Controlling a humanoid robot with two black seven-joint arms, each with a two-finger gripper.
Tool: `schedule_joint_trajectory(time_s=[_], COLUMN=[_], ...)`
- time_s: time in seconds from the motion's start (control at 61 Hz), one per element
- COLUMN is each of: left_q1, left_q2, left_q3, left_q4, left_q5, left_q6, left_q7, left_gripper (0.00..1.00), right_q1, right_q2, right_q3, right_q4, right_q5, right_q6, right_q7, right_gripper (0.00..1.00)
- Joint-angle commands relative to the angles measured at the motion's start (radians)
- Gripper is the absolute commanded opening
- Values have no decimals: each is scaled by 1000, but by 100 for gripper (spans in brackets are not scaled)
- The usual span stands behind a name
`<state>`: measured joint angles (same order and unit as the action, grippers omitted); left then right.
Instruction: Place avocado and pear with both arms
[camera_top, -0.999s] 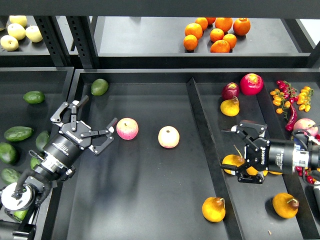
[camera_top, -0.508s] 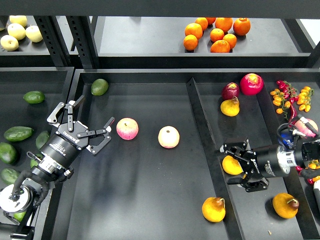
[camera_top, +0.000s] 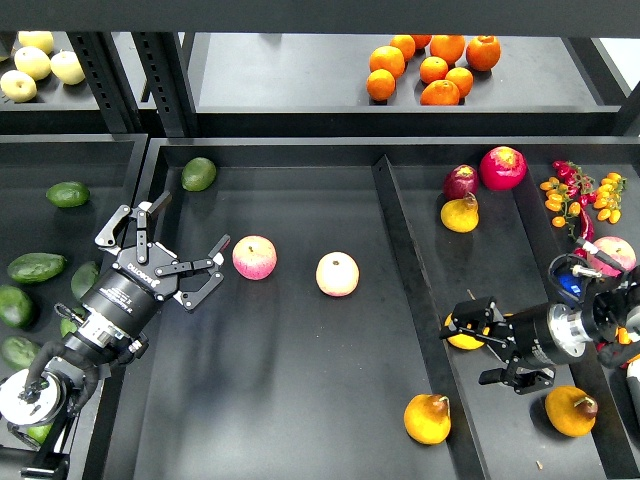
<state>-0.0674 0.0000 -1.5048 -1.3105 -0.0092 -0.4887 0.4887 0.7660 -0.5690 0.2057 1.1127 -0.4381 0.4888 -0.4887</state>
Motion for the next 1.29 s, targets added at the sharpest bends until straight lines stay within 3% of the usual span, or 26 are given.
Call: schedule_joint_trajectory(time_s=[0.0, 0.606, 0.95, 1.098, 1.196, 1.278], left_q1=[0, 0, 0, 1, 1, 1], left_q2=[0, 0, 0, 0, 0, 0], left_q3=[0, -17, -23, -29, -31, -32], left_q4=[0, -1, -7, -12, -13, -13], left_q5=[0, -2, -2, -2, -2, -2], left_q6=[0, 0, 0, 0, 0, 0], left_q7=[0, 0, 0, 0, 0, 0], left_gripper=[99, 99, 99, 99, 99, 99], right_q1=[1, 1, -1, -10, -13, -17], right_q2=[41, 149, 185, 189, 189, 186], right_q3=[-31, -75, -75, -77, -77, -77], right_q4=[-34, -165, -198, -209, -211, -212], right_q5=[-19, -24, -18, -11, 2, 33], right_q6=[0, 0, 0, 0, 0, 0], right_q7=[0, 0, 0, 0, 0, 0], right_gripper=[100, 98, 87, 77, 65, 41])
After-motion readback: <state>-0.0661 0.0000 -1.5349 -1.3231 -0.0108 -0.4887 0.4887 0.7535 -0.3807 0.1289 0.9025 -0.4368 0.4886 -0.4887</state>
